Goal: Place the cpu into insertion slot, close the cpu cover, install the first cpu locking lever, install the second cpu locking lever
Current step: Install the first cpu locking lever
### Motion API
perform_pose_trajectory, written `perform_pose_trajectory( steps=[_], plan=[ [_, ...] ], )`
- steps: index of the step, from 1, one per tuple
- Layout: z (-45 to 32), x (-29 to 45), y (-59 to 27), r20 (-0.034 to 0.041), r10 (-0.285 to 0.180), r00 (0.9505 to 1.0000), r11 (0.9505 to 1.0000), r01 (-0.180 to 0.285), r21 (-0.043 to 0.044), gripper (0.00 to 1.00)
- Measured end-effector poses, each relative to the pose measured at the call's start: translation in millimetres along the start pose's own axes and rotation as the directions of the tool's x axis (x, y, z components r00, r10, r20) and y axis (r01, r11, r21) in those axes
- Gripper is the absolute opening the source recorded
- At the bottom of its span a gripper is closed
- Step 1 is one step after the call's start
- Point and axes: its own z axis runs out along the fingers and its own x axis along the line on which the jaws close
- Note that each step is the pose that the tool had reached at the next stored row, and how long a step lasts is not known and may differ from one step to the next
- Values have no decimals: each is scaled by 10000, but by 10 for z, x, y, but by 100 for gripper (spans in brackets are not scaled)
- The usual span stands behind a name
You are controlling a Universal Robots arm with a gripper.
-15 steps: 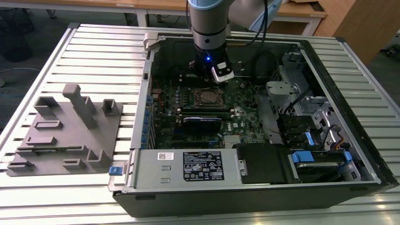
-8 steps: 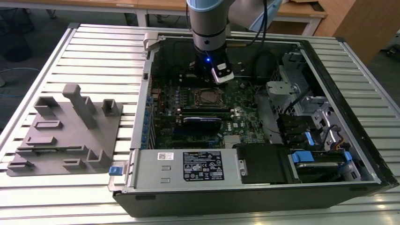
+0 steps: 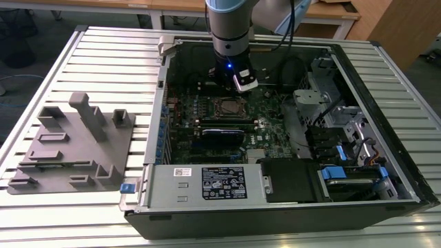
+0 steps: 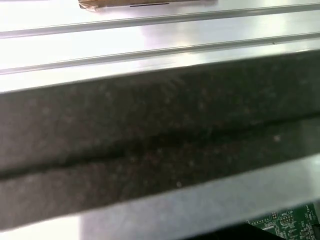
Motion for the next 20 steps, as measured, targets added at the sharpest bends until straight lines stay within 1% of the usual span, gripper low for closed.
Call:
perform_pose_trajectory(
  steps=[1, 4, 7, 9, 11, 14, 20],
  plan=[
    [-10, -2, 4, 5, 1, 10000, 10000, -1, -10, 11],
    [-76, -11, 15, -1, 0, 10000, 10000, 0, 1, 11],
    [-86, -12, 17, 4, -2, 10000, 10000, 2, 7, 11],
    [-88, -12, 16, 27, -9, 10000, 10000, 9, 28, 11],
    [-88, -13, 14, 73, -20, 10000, 10000, 20, 40, 11],
    [-86, -13, 10, 184, -43, 9998, 10000, 42, 41, 11],
    [-80, 15, 2, 366, -72, 9993, 10000, 72, -1, 11]
  ],
)
